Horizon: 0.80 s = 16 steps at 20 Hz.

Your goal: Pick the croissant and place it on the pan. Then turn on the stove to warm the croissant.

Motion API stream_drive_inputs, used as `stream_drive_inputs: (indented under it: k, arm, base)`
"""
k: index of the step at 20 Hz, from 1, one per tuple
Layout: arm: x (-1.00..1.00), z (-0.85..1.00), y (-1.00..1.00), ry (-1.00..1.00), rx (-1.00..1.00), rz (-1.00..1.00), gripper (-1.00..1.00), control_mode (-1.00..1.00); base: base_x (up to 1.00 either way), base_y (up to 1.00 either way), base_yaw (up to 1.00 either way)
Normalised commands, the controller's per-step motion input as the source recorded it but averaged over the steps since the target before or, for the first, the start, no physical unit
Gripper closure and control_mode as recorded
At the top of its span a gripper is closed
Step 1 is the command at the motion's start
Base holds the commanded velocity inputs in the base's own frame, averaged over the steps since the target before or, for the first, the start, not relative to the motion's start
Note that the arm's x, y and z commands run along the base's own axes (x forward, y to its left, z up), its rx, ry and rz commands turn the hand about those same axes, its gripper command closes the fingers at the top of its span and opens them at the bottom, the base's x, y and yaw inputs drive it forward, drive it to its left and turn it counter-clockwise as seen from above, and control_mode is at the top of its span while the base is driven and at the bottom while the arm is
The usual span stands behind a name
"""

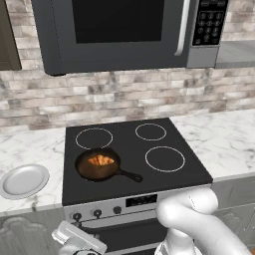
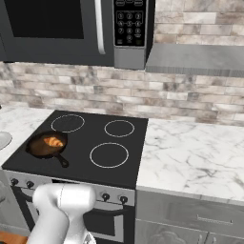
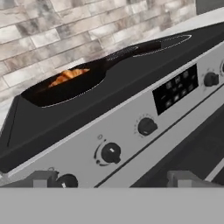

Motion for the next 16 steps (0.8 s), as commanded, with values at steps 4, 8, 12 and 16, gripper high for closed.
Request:
stream_drive_inputs:
  k: [4,8,12,16]
  arm:
    - [0.24,-0.13,0.22,-0.01,-0.19,-0.02,-1.00,-1.00]
    - [0.19,-0.20,0.21,-0.02,-0.24,-0.02,-1.00,-1.00]
    - [0.14,-0.31,0.11,-0.06,-0.24,-0.02,-1.00,-1.00]
    - [0.13,-0.20,0.02,-0.05,-0.19,-0.01,-1.00,-1.00]
  base:
    - [0.00,0.00,0.00]
    - [0.00,0.00,0.00]
    - [0.00,0.00,0.00]
    - [0.00,0.00,0.00]
